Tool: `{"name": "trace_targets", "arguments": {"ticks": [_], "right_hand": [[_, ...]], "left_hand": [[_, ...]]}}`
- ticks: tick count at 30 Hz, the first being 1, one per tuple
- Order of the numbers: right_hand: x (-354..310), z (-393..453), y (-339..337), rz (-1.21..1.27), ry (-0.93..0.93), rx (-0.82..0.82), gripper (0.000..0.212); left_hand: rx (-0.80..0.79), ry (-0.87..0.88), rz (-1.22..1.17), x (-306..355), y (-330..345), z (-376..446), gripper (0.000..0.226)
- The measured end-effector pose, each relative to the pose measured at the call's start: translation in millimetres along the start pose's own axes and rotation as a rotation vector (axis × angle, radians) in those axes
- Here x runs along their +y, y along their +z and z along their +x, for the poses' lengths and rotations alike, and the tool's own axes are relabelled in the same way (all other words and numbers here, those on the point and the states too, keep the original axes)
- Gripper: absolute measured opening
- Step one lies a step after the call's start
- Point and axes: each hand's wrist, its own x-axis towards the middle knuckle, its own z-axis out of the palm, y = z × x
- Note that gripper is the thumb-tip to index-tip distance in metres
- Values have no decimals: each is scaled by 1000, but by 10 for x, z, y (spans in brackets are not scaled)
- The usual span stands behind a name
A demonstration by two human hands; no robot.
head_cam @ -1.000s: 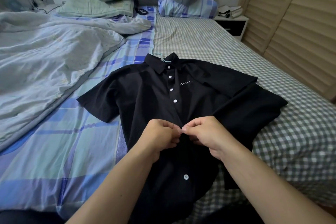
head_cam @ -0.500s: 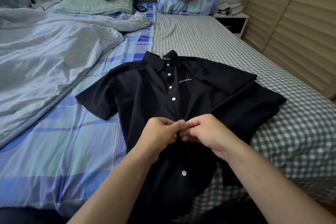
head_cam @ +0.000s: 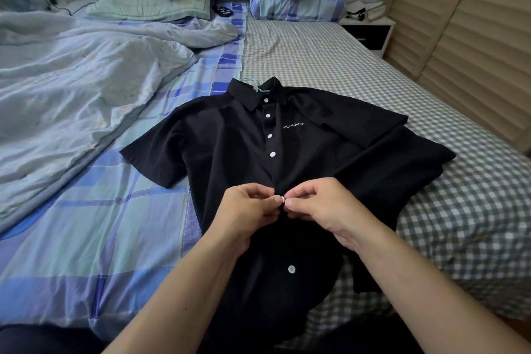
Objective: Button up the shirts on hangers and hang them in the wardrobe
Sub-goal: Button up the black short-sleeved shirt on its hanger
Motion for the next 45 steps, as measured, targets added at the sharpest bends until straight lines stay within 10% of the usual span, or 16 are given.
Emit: {"name": "trace_targets", "arguments": {"ticks": [12,21,30,38,45], "right_hand": [[-103,242,-18,-390,123,-51,21],[800,-794,-428,-933,-394,346,30],[494,-900,-570,-758,-617,508,5],[-203,-991,-441,-701,-122,68,15],[179,-946,-241,16,187,-144,12]], "left_hand": [[185,520,1102,-190,162,71,11],[1,383,902,-487,-73,-712,11],[70,511,1199,-698,142,-794,12],[-86,137,715,-303,38,-786,13],[-135,22,212,-248,-27,-895,6]]}}
